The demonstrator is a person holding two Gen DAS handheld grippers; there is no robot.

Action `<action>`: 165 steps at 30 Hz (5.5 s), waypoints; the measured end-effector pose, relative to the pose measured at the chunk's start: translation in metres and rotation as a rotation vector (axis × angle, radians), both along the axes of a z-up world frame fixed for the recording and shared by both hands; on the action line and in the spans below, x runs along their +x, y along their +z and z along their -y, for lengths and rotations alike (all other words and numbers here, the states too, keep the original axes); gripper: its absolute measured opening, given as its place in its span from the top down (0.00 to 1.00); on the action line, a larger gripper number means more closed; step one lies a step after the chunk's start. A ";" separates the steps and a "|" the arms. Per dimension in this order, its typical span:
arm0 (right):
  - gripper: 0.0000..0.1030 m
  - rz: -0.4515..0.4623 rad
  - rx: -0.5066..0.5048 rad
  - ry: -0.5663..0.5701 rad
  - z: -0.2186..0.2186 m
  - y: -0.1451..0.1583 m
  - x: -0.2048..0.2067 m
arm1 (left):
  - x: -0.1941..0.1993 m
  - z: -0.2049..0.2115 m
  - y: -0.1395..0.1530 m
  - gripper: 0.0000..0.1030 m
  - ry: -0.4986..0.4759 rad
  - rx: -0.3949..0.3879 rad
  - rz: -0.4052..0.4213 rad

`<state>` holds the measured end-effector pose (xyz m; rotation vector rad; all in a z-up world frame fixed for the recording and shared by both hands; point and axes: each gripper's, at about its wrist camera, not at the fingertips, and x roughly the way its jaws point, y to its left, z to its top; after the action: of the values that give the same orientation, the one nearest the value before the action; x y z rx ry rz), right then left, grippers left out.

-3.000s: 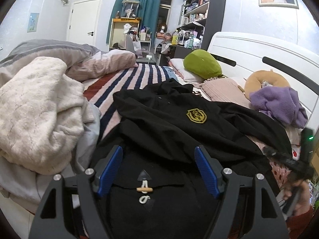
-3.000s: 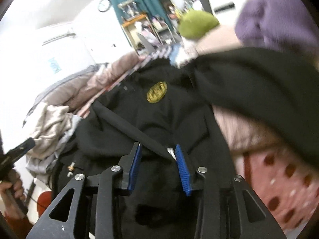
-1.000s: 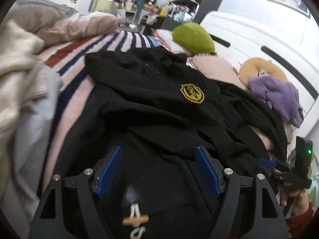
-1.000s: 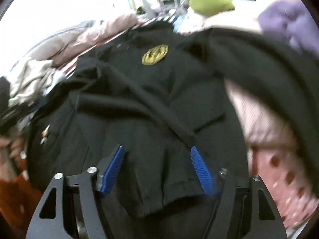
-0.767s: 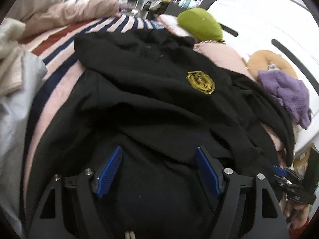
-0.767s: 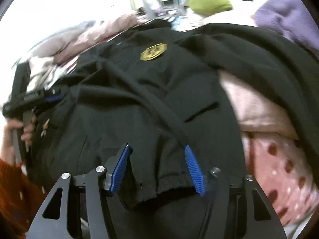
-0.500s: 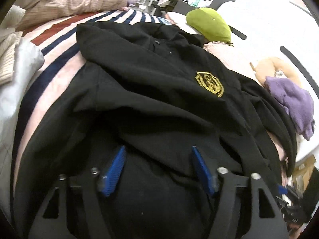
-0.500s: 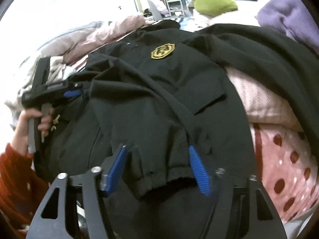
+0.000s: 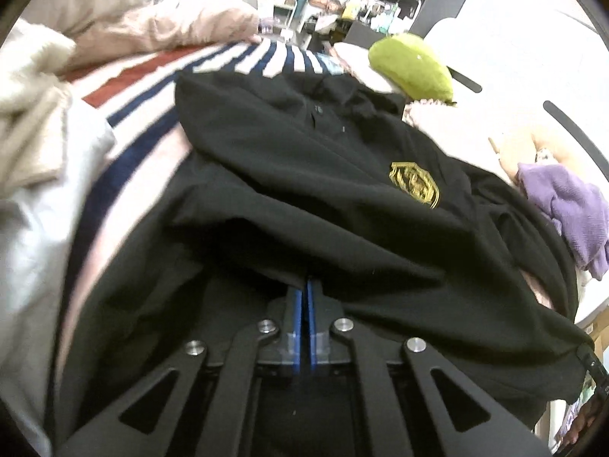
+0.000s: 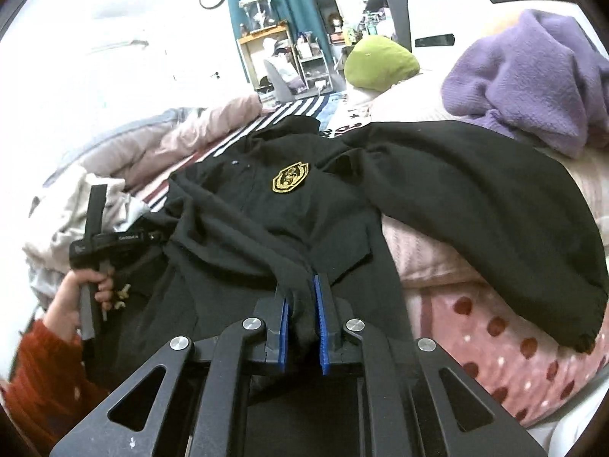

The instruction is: Fold large clothes

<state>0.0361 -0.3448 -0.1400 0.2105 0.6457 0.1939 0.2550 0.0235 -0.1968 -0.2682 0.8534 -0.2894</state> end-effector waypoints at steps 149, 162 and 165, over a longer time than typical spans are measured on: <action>0.41 -0.149 0.127 0.251 -0.121 -0.056 0.117 | -0.151 -0.054 0.083 0.11 0.184 0.163 0.287; 0.78 -0.001 0.106 0.747 -0.242 -0.018 0.075 | -0.152 -0.071 0.080 0.11 0.184 0.127 0.296; 0.78 -0.081 0.087 0.845 -0.275 -0.042 0.069 | -0.153 -0.067 0.079 0.11 0.171 0.152 0.301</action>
<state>0.1056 -0.0700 -0.1819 0.0160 0.7792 1.0309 0.1016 0.0907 -0.1173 -0.1497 0.5477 -0.1003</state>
